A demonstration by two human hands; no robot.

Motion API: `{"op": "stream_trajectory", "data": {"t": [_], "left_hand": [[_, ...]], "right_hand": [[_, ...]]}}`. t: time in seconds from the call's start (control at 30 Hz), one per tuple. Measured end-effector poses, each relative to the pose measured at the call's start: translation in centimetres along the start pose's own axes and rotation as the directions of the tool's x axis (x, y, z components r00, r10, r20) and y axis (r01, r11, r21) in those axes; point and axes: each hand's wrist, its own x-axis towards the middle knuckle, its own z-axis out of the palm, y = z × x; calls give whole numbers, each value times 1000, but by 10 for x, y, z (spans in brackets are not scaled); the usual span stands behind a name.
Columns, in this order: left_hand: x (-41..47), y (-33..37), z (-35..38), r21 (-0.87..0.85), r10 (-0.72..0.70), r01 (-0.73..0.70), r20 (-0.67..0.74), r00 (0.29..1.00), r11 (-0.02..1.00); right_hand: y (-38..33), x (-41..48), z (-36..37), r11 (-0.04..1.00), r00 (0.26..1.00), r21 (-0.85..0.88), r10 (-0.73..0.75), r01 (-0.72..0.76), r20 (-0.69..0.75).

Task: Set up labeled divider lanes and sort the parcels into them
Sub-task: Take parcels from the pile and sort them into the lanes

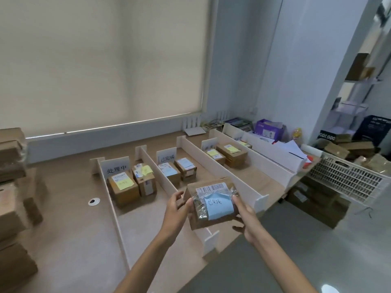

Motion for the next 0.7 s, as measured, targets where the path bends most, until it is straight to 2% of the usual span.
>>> {"op": "stream_trajectory", "data": {"t": [0.27, 0.7], "left_hand": [[46, -16, 104, 25, 46, -43, -134, 990, 999], [166, -26, 135, 95, -76, 92, -162, 984, 991]], "right_hand": [[-9, 68, -91, 998, 999, -64, -8, 11, 39], [-23, 221, -102, 985, 991, -164, -39, 60, 129]]}}
